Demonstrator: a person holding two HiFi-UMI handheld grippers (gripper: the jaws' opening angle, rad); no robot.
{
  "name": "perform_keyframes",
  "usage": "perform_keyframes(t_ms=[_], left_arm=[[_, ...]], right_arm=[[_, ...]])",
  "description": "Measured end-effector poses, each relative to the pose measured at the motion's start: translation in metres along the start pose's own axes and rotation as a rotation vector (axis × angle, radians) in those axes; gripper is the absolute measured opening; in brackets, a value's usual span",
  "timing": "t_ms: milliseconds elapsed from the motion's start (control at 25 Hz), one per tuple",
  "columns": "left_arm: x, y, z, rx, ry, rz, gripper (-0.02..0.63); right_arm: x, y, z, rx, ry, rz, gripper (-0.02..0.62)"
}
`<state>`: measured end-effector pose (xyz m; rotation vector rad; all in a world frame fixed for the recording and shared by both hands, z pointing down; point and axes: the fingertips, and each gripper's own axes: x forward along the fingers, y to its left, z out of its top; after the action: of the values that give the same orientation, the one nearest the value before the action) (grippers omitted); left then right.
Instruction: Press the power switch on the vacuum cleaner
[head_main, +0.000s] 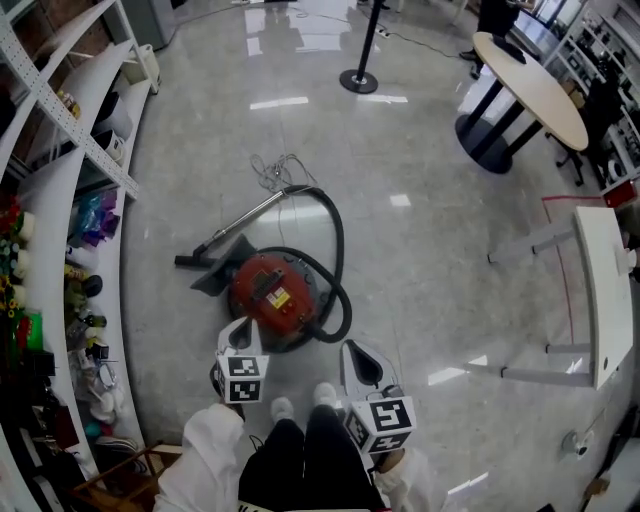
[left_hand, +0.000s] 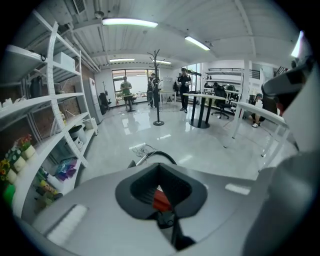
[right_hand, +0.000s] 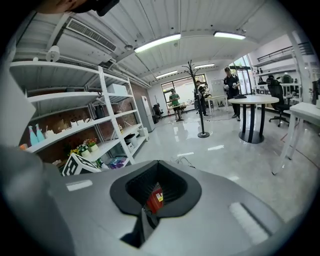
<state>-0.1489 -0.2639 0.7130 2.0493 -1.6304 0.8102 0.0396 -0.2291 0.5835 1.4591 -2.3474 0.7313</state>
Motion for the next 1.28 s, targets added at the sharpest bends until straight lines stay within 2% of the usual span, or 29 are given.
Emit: perform_keyframes(t_ms=[320,720,1000,1280], left_arm=[[-0.058,0.015,0.042,-0.042,-0.084,0.040,0.000],[-0.136,0.031,0.106,-0.010,-0.232,0.078,0.000],[-0.174,0.027,0.147,0.021,-0.318,0.075,0.000],[-0.209,0.025,0.171,0.005,-0.392,0.080,0.000]], right_arm=[[-0.024,0.011,0.033,-0.038,-0.031,0.000,0.002],[-0.047,0.029,0.081,-0.074,-0.106,0.024,0.002],[-0.063,0.038,0.105,-0.099,-0.141,0.051,0.002],[-0.072,0.038,0.130,-0.109,-0.181,0.058,0.001]])
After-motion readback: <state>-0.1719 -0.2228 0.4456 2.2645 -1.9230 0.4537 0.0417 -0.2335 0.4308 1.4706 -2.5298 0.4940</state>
